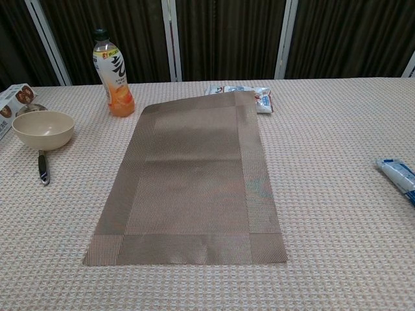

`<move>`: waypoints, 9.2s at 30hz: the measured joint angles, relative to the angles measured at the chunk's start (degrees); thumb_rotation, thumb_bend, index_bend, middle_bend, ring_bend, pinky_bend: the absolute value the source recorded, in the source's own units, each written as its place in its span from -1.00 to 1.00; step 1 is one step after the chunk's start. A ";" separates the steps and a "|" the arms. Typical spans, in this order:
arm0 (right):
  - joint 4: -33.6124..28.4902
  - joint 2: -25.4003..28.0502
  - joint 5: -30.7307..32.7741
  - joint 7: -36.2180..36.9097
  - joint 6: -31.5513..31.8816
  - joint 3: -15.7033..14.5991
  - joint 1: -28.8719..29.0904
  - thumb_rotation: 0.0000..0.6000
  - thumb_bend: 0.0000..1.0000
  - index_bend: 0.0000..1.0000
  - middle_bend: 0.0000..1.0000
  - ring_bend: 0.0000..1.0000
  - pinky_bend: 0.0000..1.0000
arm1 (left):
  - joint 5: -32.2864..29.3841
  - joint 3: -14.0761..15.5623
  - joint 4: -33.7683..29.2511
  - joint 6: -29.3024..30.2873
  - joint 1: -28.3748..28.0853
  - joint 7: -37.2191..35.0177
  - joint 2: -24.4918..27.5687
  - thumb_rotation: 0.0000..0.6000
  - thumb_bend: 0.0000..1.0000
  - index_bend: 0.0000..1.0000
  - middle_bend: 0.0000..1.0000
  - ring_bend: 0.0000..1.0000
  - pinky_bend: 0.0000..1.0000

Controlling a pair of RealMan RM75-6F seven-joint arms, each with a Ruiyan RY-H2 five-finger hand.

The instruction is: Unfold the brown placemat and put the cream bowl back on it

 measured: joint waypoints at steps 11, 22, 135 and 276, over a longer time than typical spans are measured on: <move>-0.98 -3.76 -8.94 3.56 -9.82 -1.41 9.89 1.00 -1.00 -1.00 -1.00 -1.00 -1.00 | 0.00 1.60 -5.69 8.33 6.19 3.09 1.16 1.00 -1.00 -1.00 -1.00 -1.00 -1.00; 0.03 -12.91 -13.17 1.56 -17.35 -1.99 17.78 1.00 -1.00 -0.99 -1.00 -1.00 -1.00 | 2.73 1.41 -6.10 8.28 7.61 2.12 2.53 1.00 -1.00 -1.00 -1.00 -1.00 -1.00; 15.43 -30.97 -4.75 -13.97 -15.31 -4.22 24.76 1.00 -0.19 0.46 -1.00 -1.00 -1.00 | 5.42 -1.17 -4.36 1.81 9.46 0.64 1.42 1.00 -1.00 -1.00 -1.00 -1.00 -1.00; -7.79 -0.25 9.24 2.44 18.39 1.12 -8.51 1.00 -1.00 -1.00 -1.00 -1.00 -1.00 | 28.78 4.79 39.76 -23.44 -20.63 -19.32 -39.98 1.00 -0.91 -0.66 -1.00 -1.00 -1.00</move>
